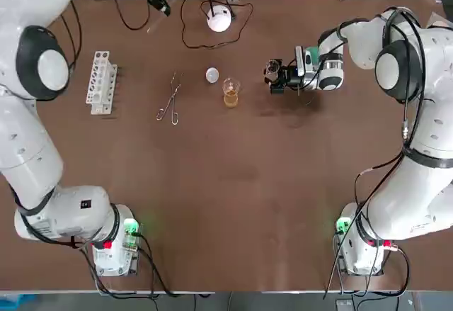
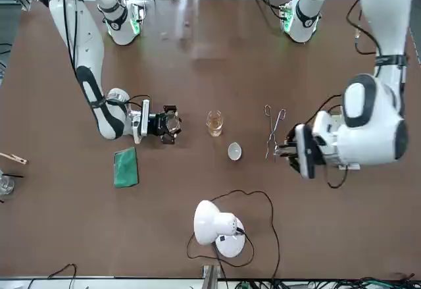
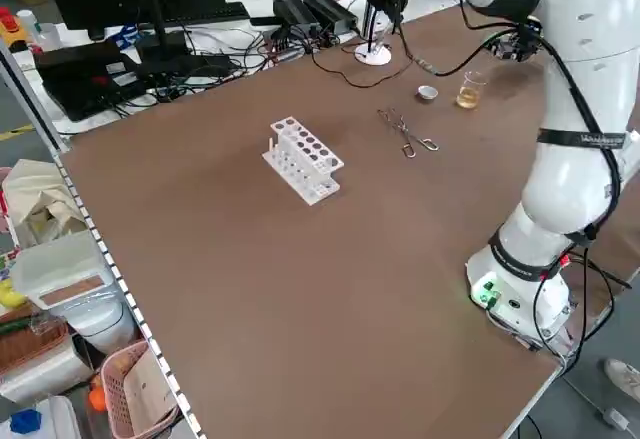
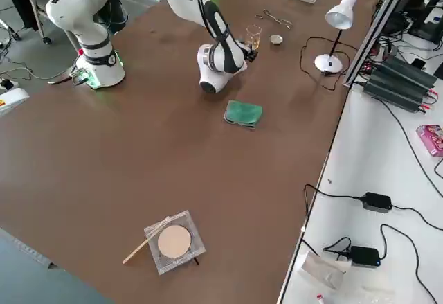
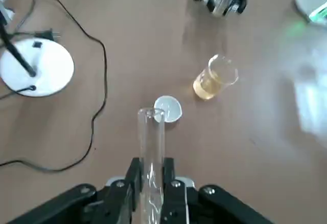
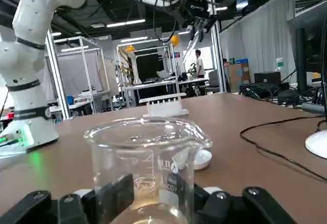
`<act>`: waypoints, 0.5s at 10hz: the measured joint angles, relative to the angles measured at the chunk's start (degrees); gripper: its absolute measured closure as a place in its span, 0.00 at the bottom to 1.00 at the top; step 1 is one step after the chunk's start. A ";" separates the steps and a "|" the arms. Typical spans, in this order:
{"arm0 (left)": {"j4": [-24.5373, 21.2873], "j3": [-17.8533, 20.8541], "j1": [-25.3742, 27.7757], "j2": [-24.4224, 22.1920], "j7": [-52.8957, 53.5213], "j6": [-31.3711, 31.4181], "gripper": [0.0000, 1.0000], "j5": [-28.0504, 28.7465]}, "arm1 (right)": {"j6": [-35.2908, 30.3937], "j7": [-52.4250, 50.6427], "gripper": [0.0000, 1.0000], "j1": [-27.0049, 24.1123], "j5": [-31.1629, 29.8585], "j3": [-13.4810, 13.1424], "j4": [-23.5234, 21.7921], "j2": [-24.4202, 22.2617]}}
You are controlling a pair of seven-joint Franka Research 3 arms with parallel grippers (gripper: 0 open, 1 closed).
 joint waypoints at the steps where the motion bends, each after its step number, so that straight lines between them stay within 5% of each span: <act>1: -0.11 -5.96 7.81 0.01 2.03 -2.31 0.79 0.01 | 0.14 1.18 0.61 0.70 2.19 0.68 0.68 -0.02; 3: -0.51 -12.56 19.10 0.70 7.79 -8.07 0.79 0.00 | 2.68 4.44 0.61 5.28 8.93 1.21 2.33 -0.07; 5: -0.86 -14.51 28.06 3.06 17.70 -14.35 0.79 -0.25 | 4.99 6.24 0.61 10.20 15.22 1.71 3.26 -0.12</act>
